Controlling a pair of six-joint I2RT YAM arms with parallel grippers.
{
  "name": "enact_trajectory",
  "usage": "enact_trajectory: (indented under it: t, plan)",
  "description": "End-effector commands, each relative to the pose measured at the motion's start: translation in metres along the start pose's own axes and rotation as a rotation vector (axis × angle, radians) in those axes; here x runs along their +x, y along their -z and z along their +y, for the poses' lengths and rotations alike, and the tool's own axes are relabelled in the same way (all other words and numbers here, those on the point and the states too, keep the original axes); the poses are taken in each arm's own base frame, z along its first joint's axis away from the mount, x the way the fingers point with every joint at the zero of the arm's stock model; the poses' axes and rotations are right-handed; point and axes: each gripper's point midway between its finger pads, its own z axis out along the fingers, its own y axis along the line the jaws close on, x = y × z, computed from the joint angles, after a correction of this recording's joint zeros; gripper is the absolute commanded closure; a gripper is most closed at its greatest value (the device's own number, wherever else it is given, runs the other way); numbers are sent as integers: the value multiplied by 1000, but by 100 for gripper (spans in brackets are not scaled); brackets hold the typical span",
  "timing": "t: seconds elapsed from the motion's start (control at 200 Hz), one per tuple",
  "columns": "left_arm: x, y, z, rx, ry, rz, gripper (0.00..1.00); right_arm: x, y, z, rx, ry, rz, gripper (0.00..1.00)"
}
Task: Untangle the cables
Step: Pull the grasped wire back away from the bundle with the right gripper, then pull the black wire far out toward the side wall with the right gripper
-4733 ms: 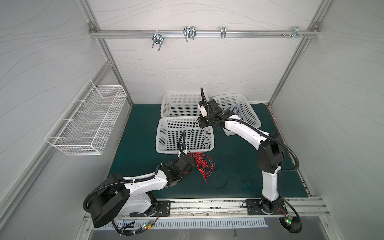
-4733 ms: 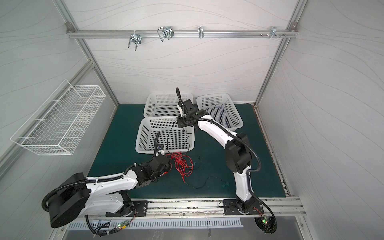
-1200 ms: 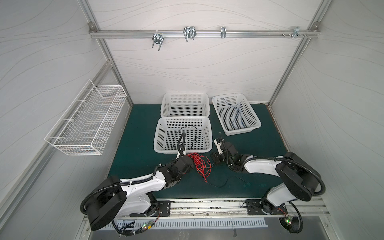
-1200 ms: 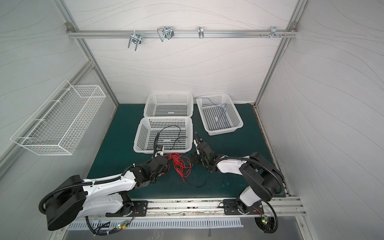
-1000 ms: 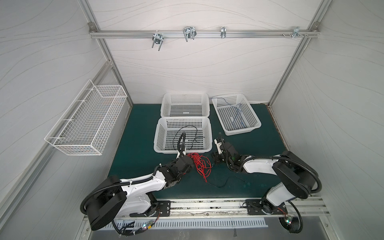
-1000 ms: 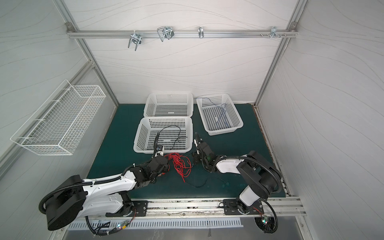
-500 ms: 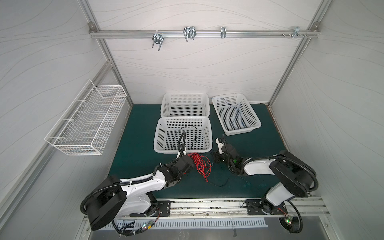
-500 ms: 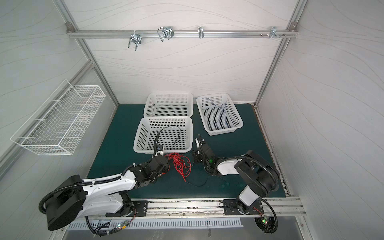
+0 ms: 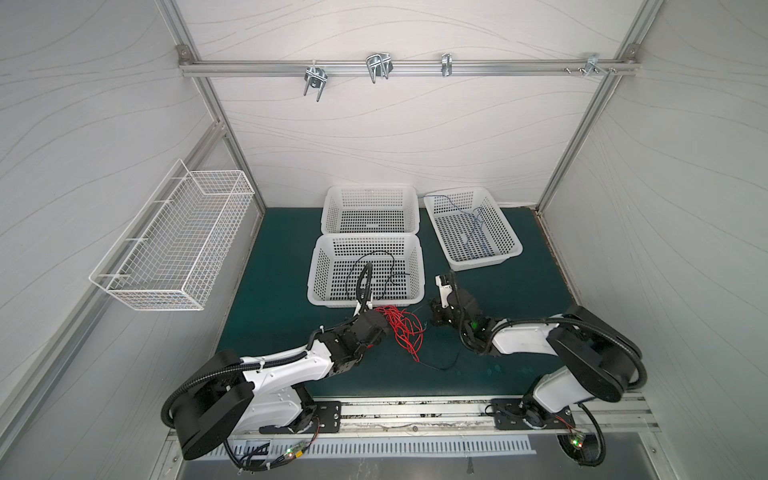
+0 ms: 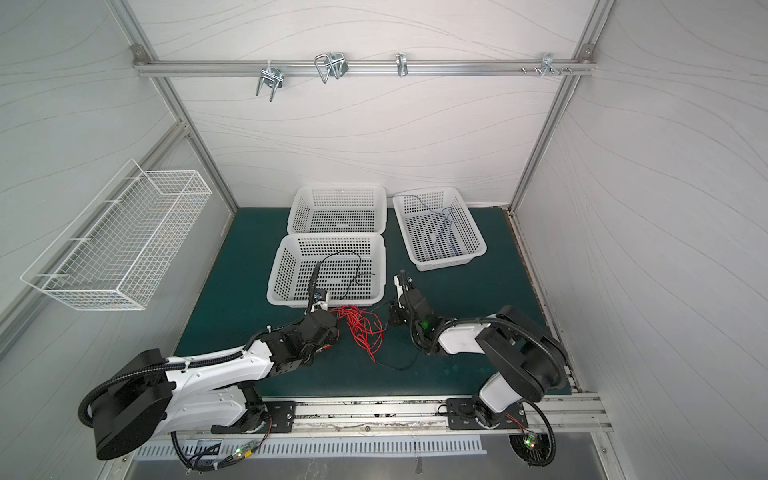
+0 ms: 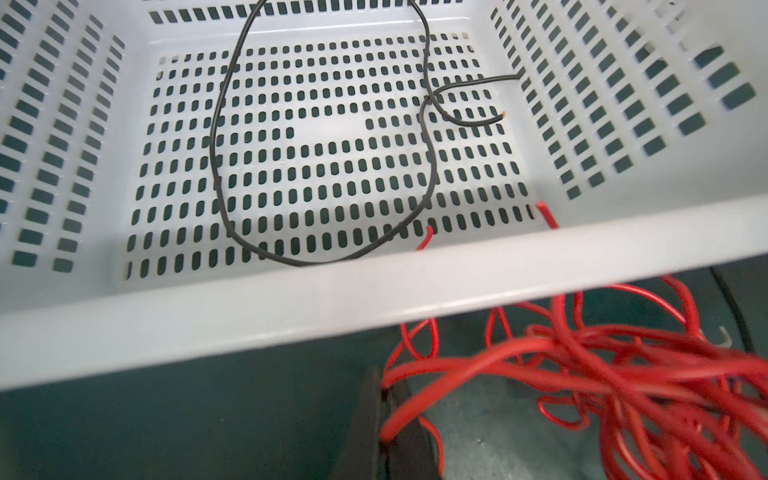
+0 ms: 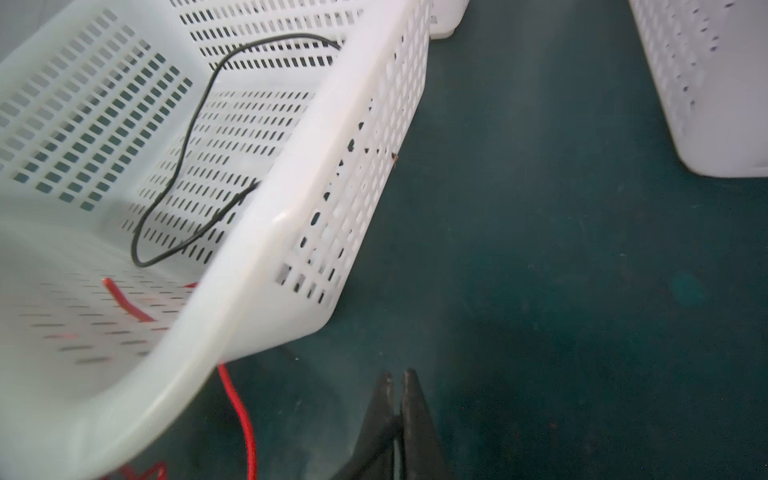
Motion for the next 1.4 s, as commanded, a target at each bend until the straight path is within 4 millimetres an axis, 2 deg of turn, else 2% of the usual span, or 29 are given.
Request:
enact_trajectory:
  t: [0.0,0.19,0.36,0.605,0.81,1.136,1.396]
  plan:
    - [-20,2,-4,-3,29,-46,100,-9,20,-10,60,5,-36,100]
    - [-22,1,-5,-5,27,-52,100,-33,68,-35,189,9,-107,100]
    - [-24,-2,-7,-13,34,-55,100,-59,125,-69,391,-16,-168,100]
    - [-24,-10,-14,-15,19,-34,100,-96,191,-87,459,-47,-238,100]
    - [-22,-15,-19,-4,20,-22,100,-134,231,-81,427,-66,-292,100]
    - [-14,-16,-14,-13,28,-16,100,-191,269,-62,401,-16,-343,100]
    - [-14,-13,-9,-21,32,-24,100,-236,309,-60,448,48,-440,100]
